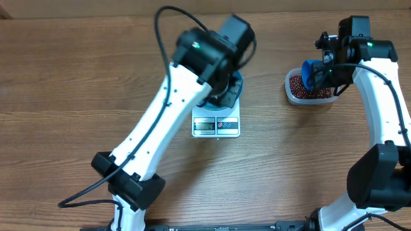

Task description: Scoop item into bowl and weigh 150g on scale

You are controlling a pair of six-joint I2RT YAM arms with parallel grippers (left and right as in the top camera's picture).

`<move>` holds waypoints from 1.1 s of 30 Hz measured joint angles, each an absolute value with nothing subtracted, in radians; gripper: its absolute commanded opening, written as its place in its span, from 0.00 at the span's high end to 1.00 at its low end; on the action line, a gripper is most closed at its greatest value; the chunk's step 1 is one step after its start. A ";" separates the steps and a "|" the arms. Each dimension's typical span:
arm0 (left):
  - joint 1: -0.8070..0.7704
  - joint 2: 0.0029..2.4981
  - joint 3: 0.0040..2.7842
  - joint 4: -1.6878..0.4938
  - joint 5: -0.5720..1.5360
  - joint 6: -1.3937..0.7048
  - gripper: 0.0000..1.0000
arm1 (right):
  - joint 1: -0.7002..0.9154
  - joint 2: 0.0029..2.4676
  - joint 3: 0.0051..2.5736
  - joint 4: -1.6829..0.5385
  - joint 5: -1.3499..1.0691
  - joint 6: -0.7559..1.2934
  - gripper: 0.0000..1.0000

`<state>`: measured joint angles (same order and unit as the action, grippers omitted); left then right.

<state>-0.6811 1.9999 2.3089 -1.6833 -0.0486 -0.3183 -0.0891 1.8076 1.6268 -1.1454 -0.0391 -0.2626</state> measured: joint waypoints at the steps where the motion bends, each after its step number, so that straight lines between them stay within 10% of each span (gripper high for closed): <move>1: -0.691 1.985 2.280 -1.684 -0.074 -0.337 0.95 | -0.089 1.808 1.627 -1.145 -0.039 -0.262 0.96; 16: -0.667 1.623 1.339 -1.027 -0.086 -0.386 0.96 | -0.089 1.808 1.626 -1.161 -0.044 -0.262 0.96; 24: -0.553 1.629 1.278 -0.982 0.008 -0.286 0.92 | -0.089 1.808 1.626 -1.161 -0.045 -0.262 0.96; 29: -0.555 1.629 1.278 -0.987 0.042 -0.204 0.42 | -0.089 1.808 1.626 -1.160 -0.045 -0.262 0.96; 33: -0.555 1.629 1.260 -0.982 0.053 -0.181 0.29 | -0.089 1.808 1.626 -1.159 -0.044 -0.262 0.96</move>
<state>-0.5549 1.6291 1.2602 -0.9821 0.0532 -0.1814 -0.0891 1.8076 1.6264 -1.1591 -0.0444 -0.2619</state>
